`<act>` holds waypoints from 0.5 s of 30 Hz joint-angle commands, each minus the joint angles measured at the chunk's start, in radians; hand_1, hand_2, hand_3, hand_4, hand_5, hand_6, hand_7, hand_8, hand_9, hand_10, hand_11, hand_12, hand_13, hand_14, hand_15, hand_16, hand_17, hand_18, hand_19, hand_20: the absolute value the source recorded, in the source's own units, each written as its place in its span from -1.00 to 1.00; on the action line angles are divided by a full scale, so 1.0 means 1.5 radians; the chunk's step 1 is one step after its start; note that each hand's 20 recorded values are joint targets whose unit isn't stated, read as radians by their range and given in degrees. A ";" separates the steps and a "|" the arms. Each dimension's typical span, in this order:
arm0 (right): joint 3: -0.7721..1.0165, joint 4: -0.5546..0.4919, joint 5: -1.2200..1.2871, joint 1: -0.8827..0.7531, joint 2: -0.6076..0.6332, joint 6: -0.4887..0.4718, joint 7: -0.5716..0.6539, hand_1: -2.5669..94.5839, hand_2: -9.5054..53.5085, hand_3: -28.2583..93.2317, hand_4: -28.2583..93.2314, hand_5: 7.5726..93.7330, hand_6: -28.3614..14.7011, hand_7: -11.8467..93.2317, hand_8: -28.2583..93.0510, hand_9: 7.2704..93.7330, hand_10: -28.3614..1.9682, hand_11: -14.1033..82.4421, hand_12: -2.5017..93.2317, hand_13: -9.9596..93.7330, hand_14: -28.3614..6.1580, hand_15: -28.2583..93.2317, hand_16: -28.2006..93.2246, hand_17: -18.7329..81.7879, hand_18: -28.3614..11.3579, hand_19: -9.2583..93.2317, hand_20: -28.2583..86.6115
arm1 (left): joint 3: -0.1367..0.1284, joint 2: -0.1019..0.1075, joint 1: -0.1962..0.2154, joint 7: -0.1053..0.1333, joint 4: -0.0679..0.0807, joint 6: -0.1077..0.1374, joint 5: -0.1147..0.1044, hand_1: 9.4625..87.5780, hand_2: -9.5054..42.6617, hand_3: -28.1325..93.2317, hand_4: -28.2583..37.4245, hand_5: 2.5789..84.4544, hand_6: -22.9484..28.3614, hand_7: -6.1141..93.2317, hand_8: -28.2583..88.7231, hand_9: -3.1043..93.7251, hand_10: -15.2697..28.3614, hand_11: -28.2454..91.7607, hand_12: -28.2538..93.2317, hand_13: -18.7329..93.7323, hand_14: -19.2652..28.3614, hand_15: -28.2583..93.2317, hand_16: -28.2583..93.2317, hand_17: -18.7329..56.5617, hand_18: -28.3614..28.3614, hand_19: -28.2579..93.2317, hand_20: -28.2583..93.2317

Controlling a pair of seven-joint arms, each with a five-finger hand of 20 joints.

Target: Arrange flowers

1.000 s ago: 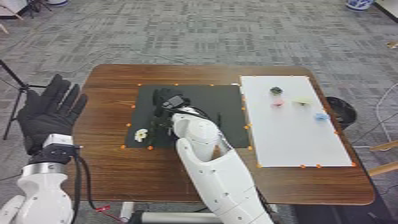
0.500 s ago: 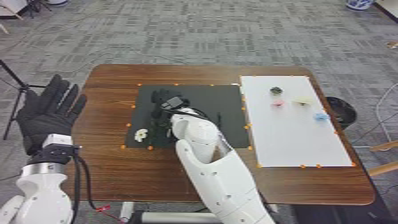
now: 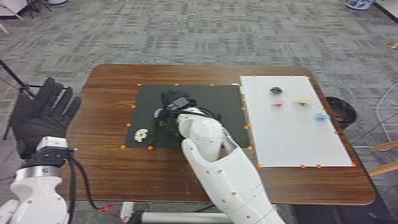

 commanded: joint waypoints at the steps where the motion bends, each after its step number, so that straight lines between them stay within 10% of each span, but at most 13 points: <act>1: -0.001 0.002 -0.096 0.013 0.007 -0.054 0.024 -0.17 -0.76 0.73 -0.93 0.26 -0.20 -0.62 -0.70 -0.15 -0.53 -0.56 -0.72 0.41 -0.02 0.67 -0.09 0.08 -0.71 0.77 0.00 | -0.003 -0.008 0.015 0.003 -0.009 0.005 -0.002 -0.63 -0.05 0.62 -1.00 -0.12 0.19 -0.64 -0.69 -0.33 0.26 -0.28 -0.45 -0.26 0.33 -0.28 -0.59 -0.65 0.46 0.01 -0.41; 15: 0.003 -0.015 -0.074 0.002 0.007 -0.086 -0.017 -0.13 -0.79 0.72 -0.93 0.25 0.04 -0.51 -0.72 -0.19 -0.40 -0.56 -0.72 0.39 -0.03 0.68 -0.09 0.06 -0.68 0.76 -0.01 | -0.002 -0.011 0.016 -0.003 -0.011 0.006 -0.001 -0.62 -0.05 0.61 -1.00 -0.13 0.19 -0.64 -0.69 -0.33 0.26 -0.28 -0.45 -0.26 0.33 -0.28 -0.59 -0.66 0.46 0.01 -0.41</act>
